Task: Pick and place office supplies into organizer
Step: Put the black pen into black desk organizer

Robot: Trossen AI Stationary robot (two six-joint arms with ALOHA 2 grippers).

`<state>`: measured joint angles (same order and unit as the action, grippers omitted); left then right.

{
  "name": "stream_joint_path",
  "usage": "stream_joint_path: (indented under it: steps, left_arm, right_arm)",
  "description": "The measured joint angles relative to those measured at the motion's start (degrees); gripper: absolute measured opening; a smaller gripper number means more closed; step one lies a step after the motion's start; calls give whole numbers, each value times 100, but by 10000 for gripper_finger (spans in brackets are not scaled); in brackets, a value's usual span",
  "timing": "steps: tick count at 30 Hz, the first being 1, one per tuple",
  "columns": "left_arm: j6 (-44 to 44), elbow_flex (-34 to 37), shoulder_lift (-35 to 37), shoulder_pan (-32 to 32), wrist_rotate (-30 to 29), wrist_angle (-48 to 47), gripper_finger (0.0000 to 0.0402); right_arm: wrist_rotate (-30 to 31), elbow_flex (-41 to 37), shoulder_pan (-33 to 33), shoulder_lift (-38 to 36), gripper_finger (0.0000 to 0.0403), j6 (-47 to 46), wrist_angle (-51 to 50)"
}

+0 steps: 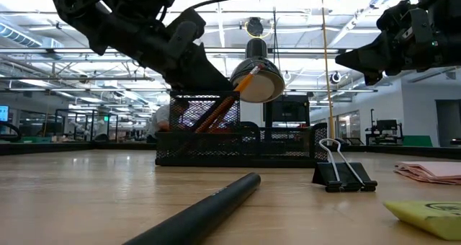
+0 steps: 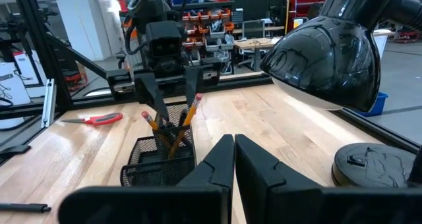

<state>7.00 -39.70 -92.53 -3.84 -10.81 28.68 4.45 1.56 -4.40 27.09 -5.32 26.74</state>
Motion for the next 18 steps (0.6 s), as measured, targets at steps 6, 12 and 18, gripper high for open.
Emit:
stream_joint_path:
  steps: [6,12,18]
  left_arm:
    - [267,-539,502,-196,-968,-1525,203]
    - [1431,-2053,657,-679,-1495,-4334,187]
    - [2522,-3192,-211,-1535,-1646,-5856,162]
  right_arm:
    - [-2,-2,-2,-2,9,0,2]
    - [-2,-1,-2,-1,9,0,7]
    - [-2,0,-2,-2,9,13,26]
